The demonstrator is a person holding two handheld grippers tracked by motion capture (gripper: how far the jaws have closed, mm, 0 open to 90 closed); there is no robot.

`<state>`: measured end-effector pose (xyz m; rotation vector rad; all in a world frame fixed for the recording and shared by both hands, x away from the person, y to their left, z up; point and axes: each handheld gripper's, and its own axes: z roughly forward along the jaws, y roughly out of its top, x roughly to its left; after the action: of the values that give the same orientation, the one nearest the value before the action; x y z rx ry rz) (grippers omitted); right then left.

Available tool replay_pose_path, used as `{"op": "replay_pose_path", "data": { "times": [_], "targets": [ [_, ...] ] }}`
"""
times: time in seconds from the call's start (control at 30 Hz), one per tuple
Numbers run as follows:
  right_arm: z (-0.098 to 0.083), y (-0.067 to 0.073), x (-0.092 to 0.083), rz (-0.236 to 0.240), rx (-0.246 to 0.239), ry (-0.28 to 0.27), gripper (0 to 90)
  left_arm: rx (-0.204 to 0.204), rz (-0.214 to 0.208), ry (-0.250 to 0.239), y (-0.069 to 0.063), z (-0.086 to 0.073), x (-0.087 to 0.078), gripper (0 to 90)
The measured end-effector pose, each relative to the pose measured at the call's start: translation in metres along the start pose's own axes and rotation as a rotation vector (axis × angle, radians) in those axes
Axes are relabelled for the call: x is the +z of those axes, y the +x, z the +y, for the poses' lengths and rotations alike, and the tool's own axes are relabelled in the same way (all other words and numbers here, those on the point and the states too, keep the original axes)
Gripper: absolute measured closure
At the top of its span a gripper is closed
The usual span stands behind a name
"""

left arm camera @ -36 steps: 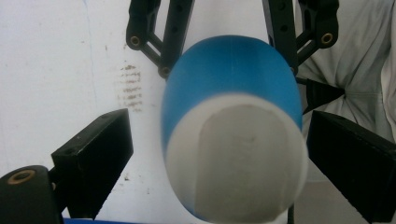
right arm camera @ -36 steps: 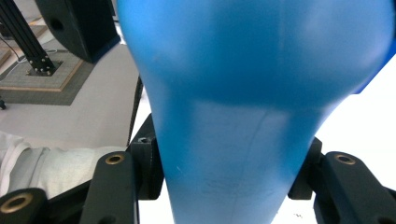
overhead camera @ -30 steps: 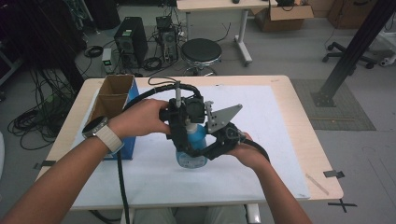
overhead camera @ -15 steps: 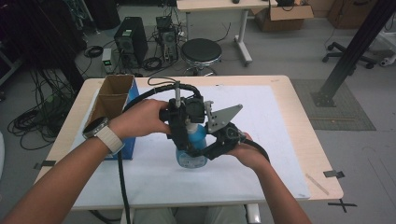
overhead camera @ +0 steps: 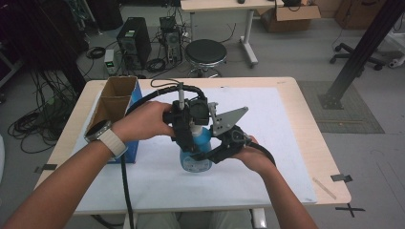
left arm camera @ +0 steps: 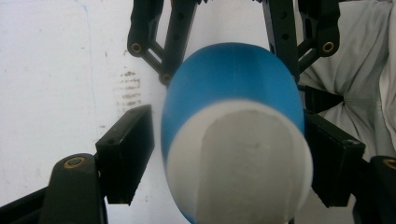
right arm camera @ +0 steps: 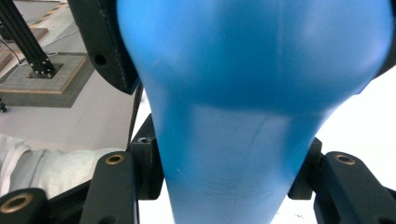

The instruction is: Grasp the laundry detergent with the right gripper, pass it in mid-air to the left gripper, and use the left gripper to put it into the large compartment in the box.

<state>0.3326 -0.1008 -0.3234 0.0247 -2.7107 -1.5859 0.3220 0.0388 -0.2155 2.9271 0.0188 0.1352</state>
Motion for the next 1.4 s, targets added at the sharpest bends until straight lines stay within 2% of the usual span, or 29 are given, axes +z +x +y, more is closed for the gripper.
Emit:
{"op": "replay_pose_path", "data": {
  "times": [0.47, 0.8, 1.13, 1.2, 1.27, 1.4],
  "targets": [
    [-0.002, 0.001, 0.0, 0.004, -0.001, 0.003, 44.8, 0.01, -0.022, -0.007, -0.001, 0.0, 0.004, 36.9],
    [-0.002, 0.001, 0.0, 0.013, -0.008, 0.001, 44.9, 0.028, -0.024, -0.02, -0.002, -0.001, 0.003, 37.6],
    [-0.002, 0.002, -0.003, 0.022, -0.009, -0.003, 44.3, 0.015, -0.033, -0.019, -0.002, 0.002, 0.001, 37.9],
    [-0.002, 0.001, -0.004, 0.03, -0.001, -0.012, 41.1, 0.003, -0.038, -0.011, -0.001, 0.001, 0.0, 38.0],
    [-0.003, 0.001, -0.009, 0.036, 0.025, -0.032, 29.5, -0.008, -0.022, 0.001, 0.0, -0.001, 0.0, 37.9],
    [-0.014, -0.002, -0.024, 0.019, 0.097, 0.006, 19.7, -0.041, -0.016, -0.005, 0.004, -0.005, -0.004, 38.0]
  ]
}}
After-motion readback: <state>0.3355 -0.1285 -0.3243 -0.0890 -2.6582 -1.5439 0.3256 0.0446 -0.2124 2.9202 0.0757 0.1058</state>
